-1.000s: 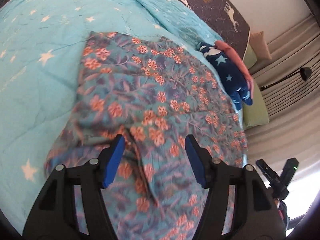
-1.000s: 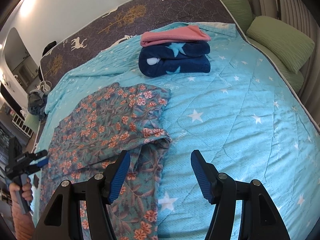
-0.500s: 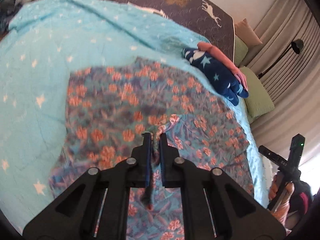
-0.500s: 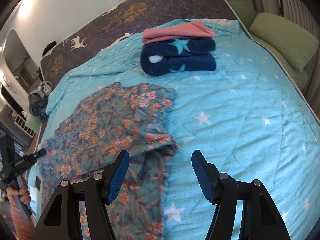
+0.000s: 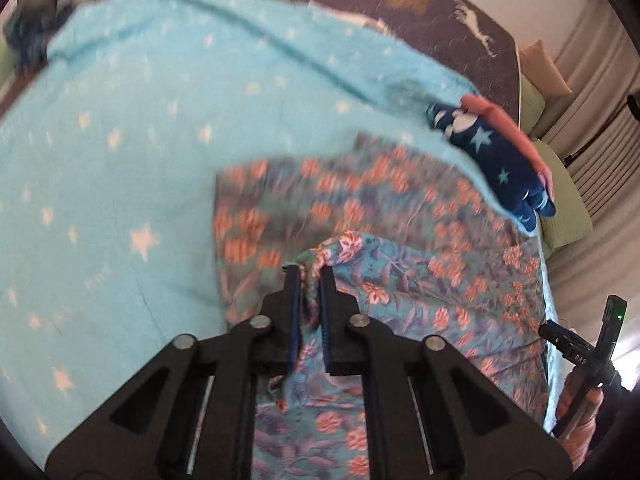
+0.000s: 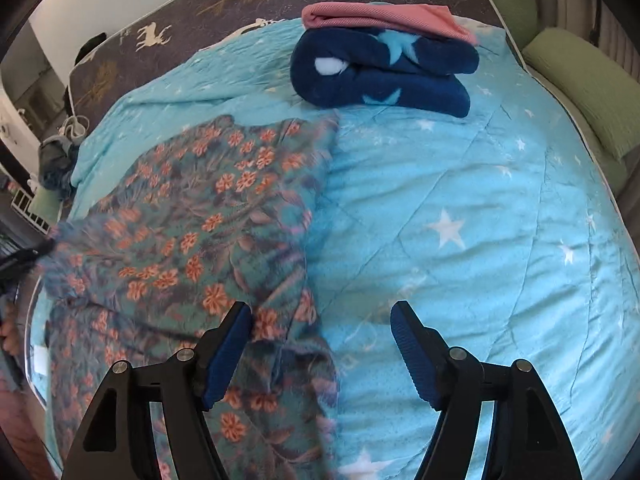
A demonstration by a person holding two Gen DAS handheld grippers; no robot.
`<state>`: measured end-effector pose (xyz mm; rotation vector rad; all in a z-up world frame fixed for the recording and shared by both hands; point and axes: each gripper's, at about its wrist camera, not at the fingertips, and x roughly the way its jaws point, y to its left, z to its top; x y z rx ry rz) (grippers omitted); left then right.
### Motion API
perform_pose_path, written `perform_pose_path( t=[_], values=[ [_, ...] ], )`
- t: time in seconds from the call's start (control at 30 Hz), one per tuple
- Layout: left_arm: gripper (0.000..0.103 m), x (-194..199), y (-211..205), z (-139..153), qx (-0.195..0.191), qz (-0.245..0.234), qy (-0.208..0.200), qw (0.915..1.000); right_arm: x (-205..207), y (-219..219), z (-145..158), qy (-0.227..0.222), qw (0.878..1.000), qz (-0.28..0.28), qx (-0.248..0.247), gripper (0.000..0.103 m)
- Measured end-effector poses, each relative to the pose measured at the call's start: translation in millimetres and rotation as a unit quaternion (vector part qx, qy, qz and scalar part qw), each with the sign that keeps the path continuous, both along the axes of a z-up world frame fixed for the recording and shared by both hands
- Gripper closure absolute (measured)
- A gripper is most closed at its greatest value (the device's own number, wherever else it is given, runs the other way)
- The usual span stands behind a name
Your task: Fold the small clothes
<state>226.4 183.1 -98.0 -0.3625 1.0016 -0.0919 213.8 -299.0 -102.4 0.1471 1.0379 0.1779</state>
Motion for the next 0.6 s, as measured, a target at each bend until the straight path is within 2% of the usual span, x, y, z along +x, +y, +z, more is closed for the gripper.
perform_pose_path(
  t=[0.07, 0.2, 0.23, 0.33, 0.4, 0.53, 0.6],
  values=[
    [0.084, -2.5, 4.0, -11.0, 0.002, 0.014, 0.010, 0.9998, -2.4, -0.2, 1.1, -0.006, 1.000, 0.001, -0.010, 0.029],
    [0.050, -13.5, 8.3, -6.5, 0.007, 0.035, 0.005, 0.9993, -9.4, -4.6, 10.9, -0.019, 1.000, -0.002, -0.019, 0.029],
    [0.049, -18.6, 12.1, -3.4, 0.000, 0.041, 0.000, 0.9992, -12.0, -5.6, 13.9, -0.025, 0.999, -0.004, -0.026, 0.029],
    [0.049, -37.8, 16.3, 0.8, -0.038, 0.034, -0.008, 0.9986, -17.5, -9.9, 20.3, -0.036, 0.999, -0.008, -0.034, 0.029],
    [0.049, -50.6, 12.8, -0.7, -0.057, 0.011, -0.008, 0.9983, -20.2, -11.7, 22.9, -0.038, 0.999, -0.008, -0.024, 0.029],
    [0.049, -56.5, -3.0, -13.8, -0.038, -0.022, 0.014, 0.9989, -26.7, -11.9, 25.4, -0.041, 0.999, -0.009, -0.013, 0.029],
    [0.084, -51.4, -10.0, -22.0, -0.025, -0.028, 0.027, 0.9989, -28.2, -11.0, 25.3, -0.041, 0.999, -0.008, -0.003, 0.029]
  ],
)
